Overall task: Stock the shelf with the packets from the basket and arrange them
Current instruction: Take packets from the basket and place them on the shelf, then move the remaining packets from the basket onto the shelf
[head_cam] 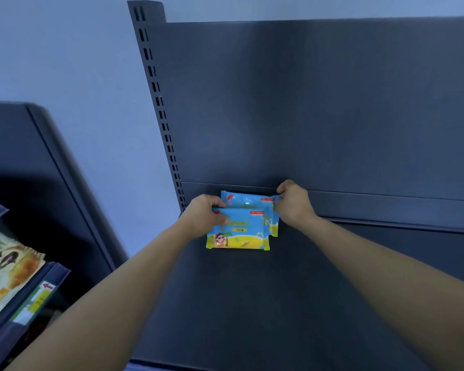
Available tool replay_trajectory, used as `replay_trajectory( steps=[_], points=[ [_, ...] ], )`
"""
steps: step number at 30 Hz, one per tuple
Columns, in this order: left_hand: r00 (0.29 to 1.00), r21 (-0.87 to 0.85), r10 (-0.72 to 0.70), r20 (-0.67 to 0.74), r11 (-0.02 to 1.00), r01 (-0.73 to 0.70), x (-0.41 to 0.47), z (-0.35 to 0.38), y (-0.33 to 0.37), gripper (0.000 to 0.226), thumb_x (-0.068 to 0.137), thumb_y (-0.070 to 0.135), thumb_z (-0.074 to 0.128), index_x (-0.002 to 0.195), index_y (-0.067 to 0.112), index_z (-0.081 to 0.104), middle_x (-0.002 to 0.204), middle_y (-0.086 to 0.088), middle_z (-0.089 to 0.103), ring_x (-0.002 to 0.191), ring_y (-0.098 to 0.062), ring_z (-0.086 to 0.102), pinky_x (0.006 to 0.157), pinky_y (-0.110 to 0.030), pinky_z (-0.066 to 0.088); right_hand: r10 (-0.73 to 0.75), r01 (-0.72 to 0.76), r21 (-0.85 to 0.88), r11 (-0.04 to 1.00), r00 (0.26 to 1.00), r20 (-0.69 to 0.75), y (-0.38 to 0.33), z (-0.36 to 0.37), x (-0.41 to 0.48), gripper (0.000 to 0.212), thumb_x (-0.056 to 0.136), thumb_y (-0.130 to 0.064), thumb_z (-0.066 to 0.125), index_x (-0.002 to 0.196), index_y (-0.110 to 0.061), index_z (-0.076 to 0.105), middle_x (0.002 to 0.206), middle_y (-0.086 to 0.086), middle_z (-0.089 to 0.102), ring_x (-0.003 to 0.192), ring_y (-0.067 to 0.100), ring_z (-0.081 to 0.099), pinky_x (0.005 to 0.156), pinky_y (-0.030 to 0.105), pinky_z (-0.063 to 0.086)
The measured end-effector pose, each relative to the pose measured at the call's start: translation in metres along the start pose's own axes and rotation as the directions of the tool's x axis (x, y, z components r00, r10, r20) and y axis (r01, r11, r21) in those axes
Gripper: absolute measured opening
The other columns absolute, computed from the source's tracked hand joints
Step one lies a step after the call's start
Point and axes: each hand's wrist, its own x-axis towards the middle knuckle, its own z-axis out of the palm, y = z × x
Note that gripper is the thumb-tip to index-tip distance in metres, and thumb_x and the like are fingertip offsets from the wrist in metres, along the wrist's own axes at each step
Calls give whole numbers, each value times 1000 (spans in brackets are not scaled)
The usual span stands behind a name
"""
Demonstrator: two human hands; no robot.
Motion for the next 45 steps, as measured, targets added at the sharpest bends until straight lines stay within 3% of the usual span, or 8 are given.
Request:
replay_trajectory(
  steps=[3, 10, 15, 24, 30, 34, 37, 45],
  points=[
    [1000, 28, -5, -24, 1000, 6, 13, 7, 0, 36, 78, 10, 73, 112, 12, 64, 108, -2, 51, 84, -15, 52, 53, -12, 41, 6, -6, -8, 1000, 1000, -24, 2, 1, 0, 26, 88, 2, 42, 111, -3, 52, 104, 15, 54, 85, 25, 52, 66, 30, 42],
    [995, 310, 65, -74, 950, -39, 19, 22, -2, 39, 78, 23, 74, 114, 13, 62, 113, -7, 50, 109, -24, 45, 91, -33, 41, -117, 117, -96, 988, 993, 4, 8, -13, -14, 30, 89, 3, 43, 115, -4, 56, 116, 14, 60, 104, 27, 56, 85, 31, 47],
    [966, 419, 218, -139, 897, -143, -3, 24, 30, 44, 83, 25, 67, 124, 12, 54, 122, -7, 49, 116, -26, 40, 96, -33, 31, -295, 300, -262, 917, 954, 62, 4, -39, -43, 36, 94, -12, 50, 130, -7, 49, 133, 10, 50, 122, 26, 45, 98, 34, 40],
    [747, 472, 611, -263, 756, -453, -100, 36, 155, 38, 83, 15, 67, 120, 10, 58, 115, -8, 52, 110, -26, 45, 99, -33, 32, -554, 437, -511, 740, 827, -94, 14, -144, -129, 47, 92, -24, 55, 136, -11, 42, 139, 6, 42, 132, 26, 32, 105, 35, 26],
    [588, 557, 755, -290, 633, -538, -204, 89, 241, 41, 82, 16, 67, 121, 8, 55, 117, -11, 53, 108, -28, 46, 94, -22, 23, -697, 455, -612, 647, 679, -231, 69, -234, -222, 49, 79, -16, 71, 122, -2, 54, 126, 14, 53, 120, 36, 47, 97, 43, 38],
    [552, 527, 778, -300, 618, -584, -272, 151, 291, 42, 81, 19, 64, 120, 7, 54, 117, -11, 54, 108, -25, 45, 94, -23, 25, -735, 446, -665, 599, 637, -234, 130, -290, -291, 49, 74, -14, 71, 118, 1, 56, 121, 18, 56, 115, 39, 51, 93, 47, 41],
    [587, 459, 765, -265, 636, -620, -316, 212, 307, 42, 82, 21, 63, 120, 7, 54, 118, -12, 53, 110, -25, 45, 97, -28, 29, -715, 439, -682, 585, 677, -177, 182, -316, -340, 49, 74, -16, 67, 119, 1, 55, 122, 18, 56, 115, 40, 51, 94, 46, 40],
    [855, 269, 514, 75, 815, -513, -375, 369, 266, 43, 83, 23, 67, 121, 9, 54, 119, -7, 52, 113, -25, 46, 99, -37, 36, -512, 487, -607, 628, 846, 150, 321, -300, -416, 46, 81, -17, 66, 122, -1, 54, 124, 18, 55, 118, 39, 49, 94, 46, 38]
  ],
)
